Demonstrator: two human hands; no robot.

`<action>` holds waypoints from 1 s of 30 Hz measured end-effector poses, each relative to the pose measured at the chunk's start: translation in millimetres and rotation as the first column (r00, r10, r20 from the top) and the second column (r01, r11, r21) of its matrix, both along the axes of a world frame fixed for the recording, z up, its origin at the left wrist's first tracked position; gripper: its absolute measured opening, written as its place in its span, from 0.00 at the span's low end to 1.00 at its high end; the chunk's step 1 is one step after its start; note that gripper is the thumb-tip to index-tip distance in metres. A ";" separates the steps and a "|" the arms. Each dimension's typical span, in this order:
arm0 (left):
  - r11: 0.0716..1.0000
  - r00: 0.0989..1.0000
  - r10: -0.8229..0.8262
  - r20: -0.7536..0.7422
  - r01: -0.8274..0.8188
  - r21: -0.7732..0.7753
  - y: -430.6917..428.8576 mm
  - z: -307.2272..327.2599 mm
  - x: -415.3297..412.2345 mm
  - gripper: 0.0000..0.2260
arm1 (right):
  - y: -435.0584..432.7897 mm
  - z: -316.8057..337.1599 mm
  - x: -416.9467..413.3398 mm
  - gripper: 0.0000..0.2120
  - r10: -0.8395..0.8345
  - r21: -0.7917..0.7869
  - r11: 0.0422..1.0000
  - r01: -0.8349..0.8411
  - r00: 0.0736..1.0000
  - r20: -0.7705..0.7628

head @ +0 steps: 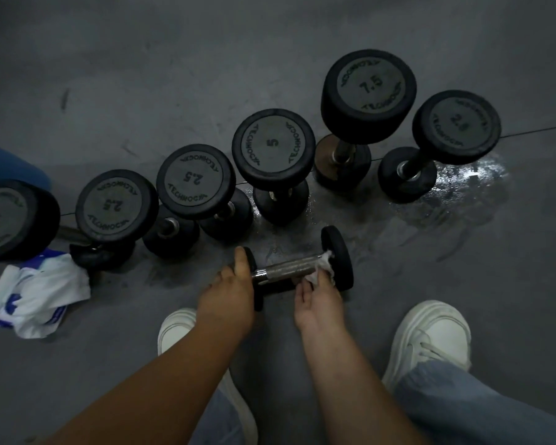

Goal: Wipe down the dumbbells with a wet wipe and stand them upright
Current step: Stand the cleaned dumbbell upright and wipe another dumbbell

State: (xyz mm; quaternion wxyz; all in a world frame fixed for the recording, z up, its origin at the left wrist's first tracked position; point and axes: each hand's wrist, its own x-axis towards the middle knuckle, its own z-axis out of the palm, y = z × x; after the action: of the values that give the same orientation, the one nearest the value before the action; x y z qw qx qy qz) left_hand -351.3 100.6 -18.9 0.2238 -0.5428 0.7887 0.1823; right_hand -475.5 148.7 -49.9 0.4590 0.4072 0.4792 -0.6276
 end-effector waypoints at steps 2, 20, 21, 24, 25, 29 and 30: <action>0.999 1.000 0.013 0.006 -0.013 0.035 -4.2 0.8 -1.5 0.49 | 1.3 0.3 -0.4 0.14 -0.014 -0.004 1.000 0.014 0.999 -0.035; 1.000 1.000 0.016 -0.016 -0.016 0.015 2.8 5.9 -0.7 0.47 | 9.3 -5.0 -14.5 0.14 -0.109 -0.056 0.991 0.124 0.971 0.211; 1.000 1.000 0.021 -0.018 -0.021 0.020 3.8 5.7 -0.6 0.48 | 2.8 -5.5 -18.9 0.14 -0.075 -0.050 0.995 0.087 0.977 0.200; 1.000 1.000 0.011 -0.004 -0.011 0.018 1.9 4.5 -0.2 0.48 | -1.6 10.6 -12.6 0.14 0.041 -0.061 0.997 -0.038 0.998 0.056; 0.999 1.000 0.012 -0.002 -0.012 0.029 0.9 4.6 -0.2 0.47 | 2.4 16.0 -3.6 0.12 0.151 -0.013 0.988 -0.152 0.985 -0.079; 0.999 1.000 0.022 -0.019 -0.021 0.029 -6.2 5.8 -2.4 0.47 | 13.2 25.9 20.8 0.16 0.635 0.370 0.767 -0.525 0.538 -0.553; 0.999 0.999 0.024 -0.027 -0.023 0.035 -8.3 5.9 -2.7 0.48 | 17.2 28.5 18.6 0.17 0.726 0.485 0.663 -0.570 0.333 -0.602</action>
State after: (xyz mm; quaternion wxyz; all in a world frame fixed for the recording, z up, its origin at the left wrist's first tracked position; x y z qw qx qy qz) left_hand -354.1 92.3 -13.0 0.2201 -0.5457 0.7819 0.2061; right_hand -456.9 165.8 -21.4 0.3851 -0.0801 0.8014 -0.4507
